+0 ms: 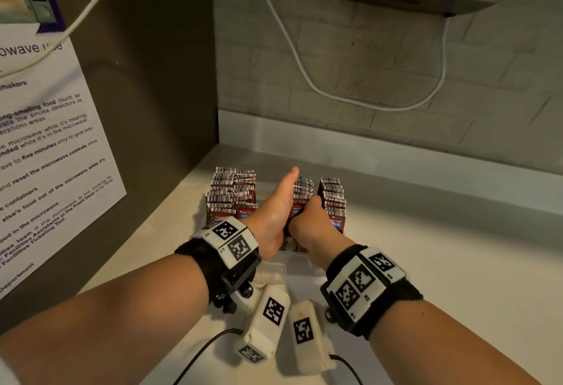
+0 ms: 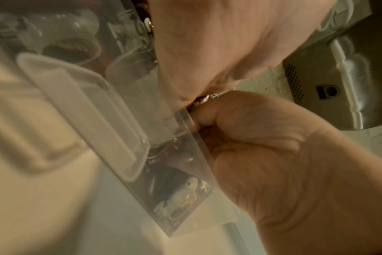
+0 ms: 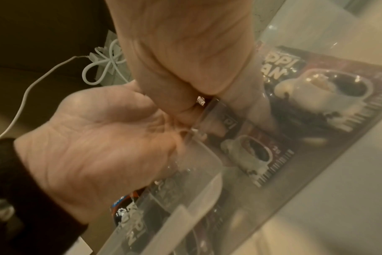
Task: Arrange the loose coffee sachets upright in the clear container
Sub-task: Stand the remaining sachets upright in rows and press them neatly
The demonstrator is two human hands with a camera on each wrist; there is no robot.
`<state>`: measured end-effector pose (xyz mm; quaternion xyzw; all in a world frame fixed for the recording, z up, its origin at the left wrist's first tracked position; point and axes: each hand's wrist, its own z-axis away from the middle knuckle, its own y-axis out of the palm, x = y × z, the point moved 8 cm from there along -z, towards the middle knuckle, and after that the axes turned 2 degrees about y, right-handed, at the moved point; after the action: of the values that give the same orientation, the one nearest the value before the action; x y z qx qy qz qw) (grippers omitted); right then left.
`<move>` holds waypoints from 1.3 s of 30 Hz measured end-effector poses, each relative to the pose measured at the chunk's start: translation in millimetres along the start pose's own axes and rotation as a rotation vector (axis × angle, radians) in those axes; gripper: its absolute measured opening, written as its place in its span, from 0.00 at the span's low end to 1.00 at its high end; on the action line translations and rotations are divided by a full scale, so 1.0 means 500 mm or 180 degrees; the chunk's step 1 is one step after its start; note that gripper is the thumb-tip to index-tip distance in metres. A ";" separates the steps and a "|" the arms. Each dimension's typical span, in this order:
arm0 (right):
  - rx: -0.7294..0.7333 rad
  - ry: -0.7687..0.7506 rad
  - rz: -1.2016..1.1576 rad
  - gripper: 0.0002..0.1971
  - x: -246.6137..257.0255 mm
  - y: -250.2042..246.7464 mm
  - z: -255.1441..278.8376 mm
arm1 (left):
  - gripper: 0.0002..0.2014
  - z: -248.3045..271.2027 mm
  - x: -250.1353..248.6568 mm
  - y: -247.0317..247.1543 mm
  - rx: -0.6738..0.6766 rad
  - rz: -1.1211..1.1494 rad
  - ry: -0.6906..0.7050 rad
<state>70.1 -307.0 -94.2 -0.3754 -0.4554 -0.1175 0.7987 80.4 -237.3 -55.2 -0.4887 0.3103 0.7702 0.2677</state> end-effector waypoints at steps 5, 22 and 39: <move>-0.0049 -0.0024 0.0120 0.32 -0.003 0.000 -0.003 | 0.28 -0.002 0.001 -0.004 0.0001 0.0056 0.0032; -0.0144 -0.0134 -0.0045 0.23 -0.001 -0.001 -0.007 | 0.22 -0.022 0.014 -0.020 -0.0142 0.0131 0.0062; 0.0072 -0.0383 -0.0338 0.47 -0.001 0.001 -0.003 | 0.33 -0.071 0.032 -0.026 -0.0093 0.0161 0.0210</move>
<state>71.1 -308.0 -95.3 -0.3480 -0.5231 -0.1317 0.7667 104.6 -252.9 -84.3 -0.5096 0.3199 0.7647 0.2306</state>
